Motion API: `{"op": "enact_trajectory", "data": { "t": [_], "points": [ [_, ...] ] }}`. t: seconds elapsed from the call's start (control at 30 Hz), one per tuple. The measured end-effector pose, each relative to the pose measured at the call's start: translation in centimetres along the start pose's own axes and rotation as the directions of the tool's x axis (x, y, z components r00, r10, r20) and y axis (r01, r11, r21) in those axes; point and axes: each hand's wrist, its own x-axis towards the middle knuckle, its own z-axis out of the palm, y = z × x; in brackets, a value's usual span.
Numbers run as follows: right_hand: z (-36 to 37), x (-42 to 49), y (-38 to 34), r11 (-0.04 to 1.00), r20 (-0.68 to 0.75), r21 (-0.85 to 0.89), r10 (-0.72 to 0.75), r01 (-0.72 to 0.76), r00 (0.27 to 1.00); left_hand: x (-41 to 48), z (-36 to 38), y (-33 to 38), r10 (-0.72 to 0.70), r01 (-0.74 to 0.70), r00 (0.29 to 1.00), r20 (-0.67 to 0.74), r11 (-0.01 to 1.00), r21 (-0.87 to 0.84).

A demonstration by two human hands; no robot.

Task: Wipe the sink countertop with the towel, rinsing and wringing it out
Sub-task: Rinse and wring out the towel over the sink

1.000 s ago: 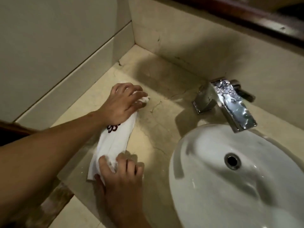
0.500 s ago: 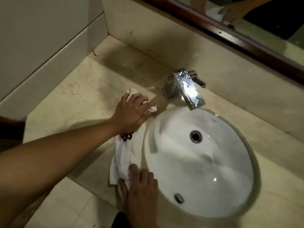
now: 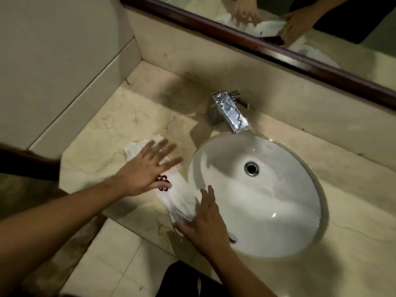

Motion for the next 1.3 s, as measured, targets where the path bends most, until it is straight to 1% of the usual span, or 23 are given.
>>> {"op": "enact_trajectory", "data": {
  "t": [0.03,0.07,0.1,0.2,0.27,0.33,0.37,0.4,0.47,0.53,0.6,0.67,0.7,0.73,0.8,0.87,0.93,0.97,1.03,1.1,1.2,1.27,1.3],
  "points": [
    [0.1,0.2,-0.7,1.000,0.018,0.005,0.023,-0.023,1.000,0.0,-0.3,-0.1,0.188,-0.191,0.978,0.087,0.981,0.023],
    [0.4,0.3,-1.3,0.999,0.024,-0.041,0.026,-0.025,0.999,0.0,-0.5,-0.2,0.289,-0.300,0.944,0.160,0.953,0.047],
    [1.0,0.5,-1.7,0.995,0.006,-0.104,0.009,-0.008,1.000,0.0,-0.5,-0.2,0.323,-0.345,0.922,0.212,0.936,0.074],
    [1.6,0.8,-1.5,0.974,-0.081,-0.221,-0.059,0.040,0.995,0.3,-0.4,0.4,0.288,-0.348,0.905,0.314,0.924,0.156],
    [-0.3,1.2,-1.0,0.966,-0.002,-0.245,-0.087,0.084,0.996,0.6,-0.3,0.8,0.285,-0.341,0.908,0.306,0.928,0.150],
    [-3.5,1.9,-0.7,0.972,0.095,-0.218,-0.071,0.090,0.993,1.0,-0.4,1.4,0.303,-0.345,0.914,0.269,0.930,0.127],
    [-5.4,2.2,-0.4,0.978,0.127,-0.186,-0.074,0.097,0.989,1.3,-0.4,1.9,0.306,-0.337,0.922,0.238,0.936,0.099],
    [-7.4,2.5,-0.1,0.983,0.167,-0.142,-0.091,0.115,0.982,1.7,-0.6,2.4,0.300,-0.311,0.935,0.189,0.950,0.029],
    [-11.4,2.7,0.6,0.990,0.254,-0.021,-0.130,0.139,0.958,2.6,-2.4,3.7,0.197,-0.167,0.972,0.128,0.962,-0.217],
    [-15.5,2.3,1.4,0.993,0.306,0.072,-0.108,0.090,0.946,4.0,-5.8,5.3,0.103,-0.013,0.968,0.231,0.933,-0.360],
    [-19.6,1.3,2.0,0.994,0.317,0.074,-0.100,0.081,0.943,5.5,-9.3,6.5,0.094,0.090,0.925,0.369,0.888,-0.452],
    [-23.3,-0.3,2.7,0.993,0.311,0.093,-0.102,0.076,0.945,7.0,-13.2,7.4,0.121,0.190,0.883,0.454,0.792,-0.580],
    [-24.9,-1.4,3.2,0.991,0.284,0.108,-0.103,0.075,0.953,7.6,-15.1,8.1,0.131,0.221,0.879,0.459,0.742,-0.634],
    [-26.5,-2.5,3.5,0.989,0.242,0.126,-0.108,0.079,0.964,8.1,-17.0,8.7,0.138,0.241,0.882,0.451,0.691,-0.682],
    [-29.0,-4.8,4.4,0.973,0.149,0.210,-0.131,0.098,0.980,8.8,-20.4,10.3,0.113,0.286,0.905,0.410,0.550,-0.785],
    [-31.1,-7.6,5.1,0.948,0.053,0.302,-0.122,0.101,0.991,9.7,-23.8,12.5,0.048,0.284,0.945,0.322,0.360,-0.888],
    [-32.0,-10.2,5.2,0.899,-0.027,0.424,-0.113,0.113,0.993,10.9,-26.6,14.8,-0.058,0.190,0.982,0.182,0.192,-0.963],
    [-32.1,-11.4,5.1,0.865,-0.080,0.485,-0.102,0.128,0.992,11.8,-27.8,16.1,-0.121,0.120,0.987,0.105,0.130,-0.984],
    [-32.0,-13.1,4.7,0.776,-0.203,0.602,-0.082,0.191,0.976,13.7,-29.8,19.0,-0.241,0.011,0.970,0.018,-0.033,-0.999],
    [-31.7,-13.6,4.4,0.645,-0.313,0.716,-0.044,0.267,0.949,15.6,-31.8,21.6,-0.324,-0.071,0.946,-0.010,-0.176,-0.982],
    [-32.3,-13.8,4.5,0.479,-0.377,0.817,0.020,0.322,0.926,17.7,-34.4,25.0,-0.384,-0.134,0.923,-0.009,-0.301,-0.944],
    [-33.0,-13.8,5.0,0.435,-0.427,0.812,-0.009,0.388,0.904,18.4,-35.7,26.3,-0.418,-0.147,0.908,0.016,-0.355,-0.923],
    [-33.2,-14.0,5.3,0.417,-0.455,0.802,-0.038,0.428,0.889,18.7,-36.1,26.8,-0.416,-0.152,0.909,0.032,-0.400,-0.904]
  ]
}}
